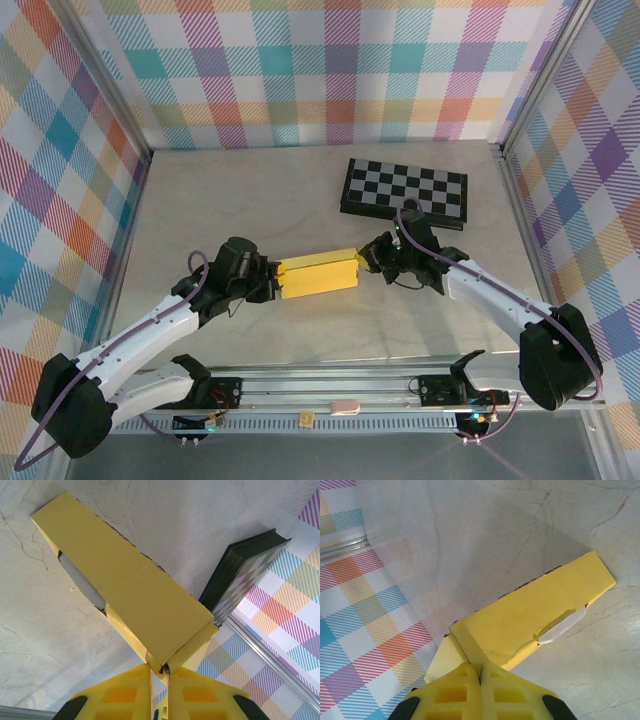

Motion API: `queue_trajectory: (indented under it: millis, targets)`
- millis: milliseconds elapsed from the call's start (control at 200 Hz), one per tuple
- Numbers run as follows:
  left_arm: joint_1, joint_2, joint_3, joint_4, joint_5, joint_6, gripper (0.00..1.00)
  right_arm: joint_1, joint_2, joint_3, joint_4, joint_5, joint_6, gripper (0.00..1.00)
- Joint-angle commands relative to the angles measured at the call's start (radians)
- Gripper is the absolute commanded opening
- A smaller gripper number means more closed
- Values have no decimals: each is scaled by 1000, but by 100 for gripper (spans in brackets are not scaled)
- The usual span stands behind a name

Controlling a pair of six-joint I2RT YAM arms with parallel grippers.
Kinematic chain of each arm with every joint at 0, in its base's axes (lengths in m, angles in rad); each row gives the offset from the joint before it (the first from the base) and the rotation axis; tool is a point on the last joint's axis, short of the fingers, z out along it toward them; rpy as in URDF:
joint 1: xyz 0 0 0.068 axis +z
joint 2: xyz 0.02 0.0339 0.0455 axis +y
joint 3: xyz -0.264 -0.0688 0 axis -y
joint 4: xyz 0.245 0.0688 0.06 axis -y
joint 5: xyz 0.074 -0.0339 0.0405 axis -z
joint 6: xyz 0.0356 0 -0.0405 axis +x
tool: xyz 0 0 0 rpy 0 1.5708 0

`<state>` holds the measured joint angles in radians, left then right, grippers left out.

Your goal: Fold the paper box

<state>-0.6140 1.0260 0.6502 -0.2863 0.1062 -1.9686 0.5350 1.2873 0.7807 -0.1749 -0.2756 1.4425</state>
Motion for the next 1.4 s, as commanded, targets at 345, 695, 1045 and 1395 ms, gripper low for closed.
queue_trajectory:
  millis: [345,695,1045,1395]
  targets:
    - [-7,85,-46,-205,-5,13,12,176,-100,127,-346,310,198,42]
    - [-9,85,-40,-199,-5,17,11,317,125,325,-275,389,497,62]
    - [-9,77,-44,-192,6,29,11,315,352,509,-452,277,635,66]
    - [-9,26,-55,-169,3,48,26,313,444,550,-473,249,610,56]
